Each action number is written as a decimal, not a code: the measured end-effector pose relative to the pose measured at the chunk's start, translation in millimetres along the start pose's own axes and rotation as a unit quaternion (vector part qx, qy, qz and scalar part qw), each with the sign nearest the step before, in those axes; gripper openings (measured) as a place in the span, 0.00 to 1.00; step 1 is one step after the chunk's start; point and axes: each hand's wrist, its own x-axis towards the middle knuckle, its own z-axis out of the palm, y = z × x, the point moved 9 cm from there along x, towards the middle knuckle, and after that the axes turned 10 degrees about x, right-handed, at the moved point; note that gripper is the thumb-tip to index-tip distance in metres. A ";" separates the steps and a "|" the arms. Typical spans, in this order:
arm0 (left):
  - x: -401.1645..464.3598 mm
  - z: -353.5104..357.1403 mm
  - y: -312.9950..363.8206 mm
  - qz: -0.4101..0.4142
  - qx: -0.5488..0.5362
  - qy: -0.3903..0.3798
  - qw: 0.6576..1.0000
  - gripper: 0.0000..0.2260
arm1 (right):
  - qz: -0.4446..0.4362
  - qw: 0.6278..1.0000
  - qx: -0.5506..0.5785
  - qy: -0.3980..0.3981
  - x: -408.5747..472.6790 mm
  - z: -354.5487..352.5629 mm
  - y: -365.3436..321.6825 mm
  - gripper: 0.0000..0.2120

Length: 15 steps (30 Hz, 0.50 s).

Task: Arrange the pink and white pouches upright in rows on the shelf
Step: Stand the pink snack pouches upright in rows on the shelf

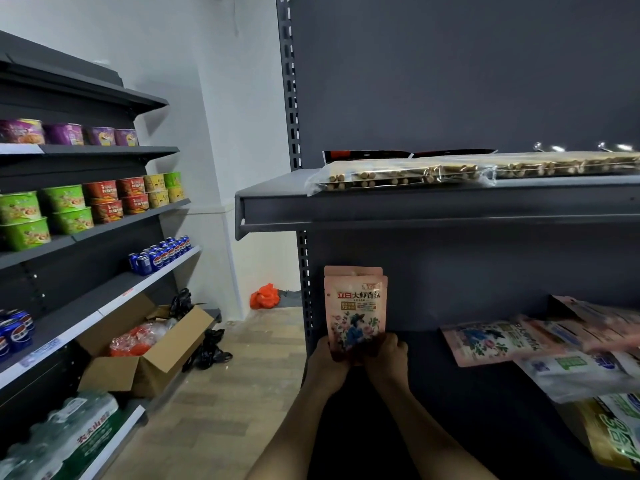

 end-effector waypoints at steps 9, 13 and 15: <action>2.4 2.5 -4.6 0.007 0.003 -0.025 1.000 0.23 | 0.003 1.000 -0.007 -0.017 7.7 1.4 3.7 0.26; -0.6 2.2 -4.4 0.010 0.004 -0.038 0.999 0.23 | 0.003 0.999 -0.018 -0.026 7.0 0.8 5.8 0.25; -1.9 2.0 -5.9 -0.001 -0.011 -0.037 0.999 0.23 | 0.004 0.999 -0.021 -0.030 4.9 -0.2 4.4 0.26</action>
